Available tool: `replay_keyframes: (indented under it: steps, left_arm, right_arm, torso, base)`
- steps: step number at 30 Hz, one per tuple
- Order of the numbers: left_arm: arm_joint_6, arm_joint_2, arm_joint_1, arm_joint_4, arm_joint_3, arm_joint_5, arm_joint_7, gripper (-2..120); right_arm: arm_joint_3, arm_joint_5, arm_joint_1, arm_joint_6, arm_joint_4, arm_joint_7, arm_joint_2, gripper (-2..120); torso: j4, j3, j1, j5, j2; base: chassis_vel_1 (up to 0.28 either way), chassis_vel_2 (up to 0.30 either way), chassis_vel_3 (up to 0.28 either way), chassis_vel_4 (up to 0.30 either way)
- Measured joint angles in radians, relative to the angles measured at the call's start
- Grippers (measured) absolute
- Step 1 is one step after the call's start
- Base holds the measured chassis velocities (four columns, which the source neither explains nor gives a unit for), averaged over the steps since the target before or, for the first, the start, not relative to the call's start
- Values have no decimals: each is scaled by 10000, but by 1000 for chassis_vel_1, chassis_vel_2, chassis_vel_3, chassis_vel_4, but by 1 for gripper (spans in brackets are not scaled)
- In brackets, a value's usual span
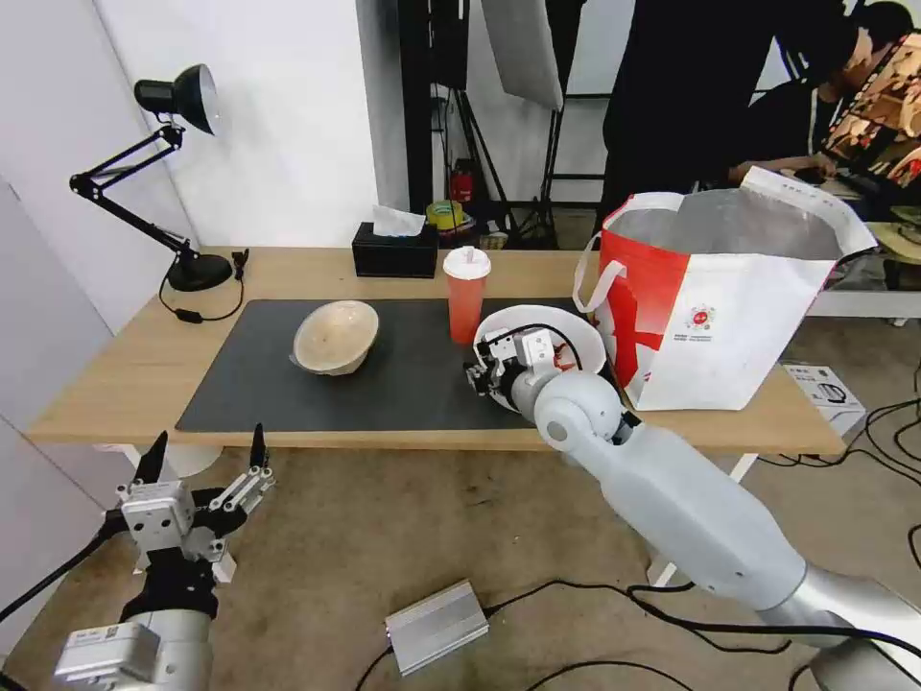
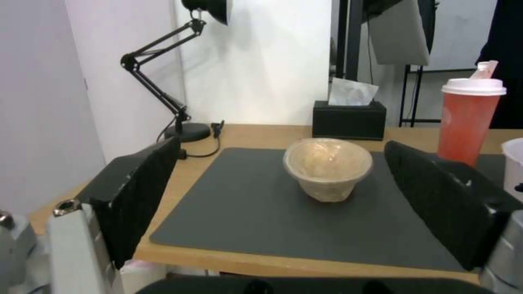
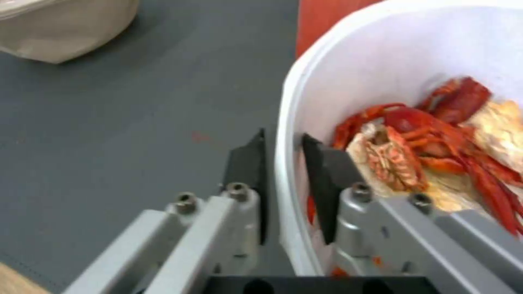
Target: Pick up the trash from the table and place it into the takeout bag.
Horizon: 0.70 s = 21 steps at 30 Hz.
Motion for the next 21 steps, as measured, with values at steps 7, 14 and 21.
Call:
replay_keyframes:
  steps: [7,14,21]
  left_arm:
    - [0,-4,-12,0,36,-3,-2,100]
    - [0,4,-13,0,59,-8,-4,100]
    - [0,-3,-9,0,92,-10,-5,100]
  right_arm:
    - [7,28,-50,3,58,28,-78,0]
    - [29,49,-64,4,108,61,-108,0]
    - [41,82,-77,-1,376,232,-215,0]
  torso:
    - [0,0,0,0,0]
    - [1,0,0,1,0]
    - [0,0,0,0,0]
  base:
    - [0,0,0,0]
    - [0,0,0,0]
    - [0,0,0,0]
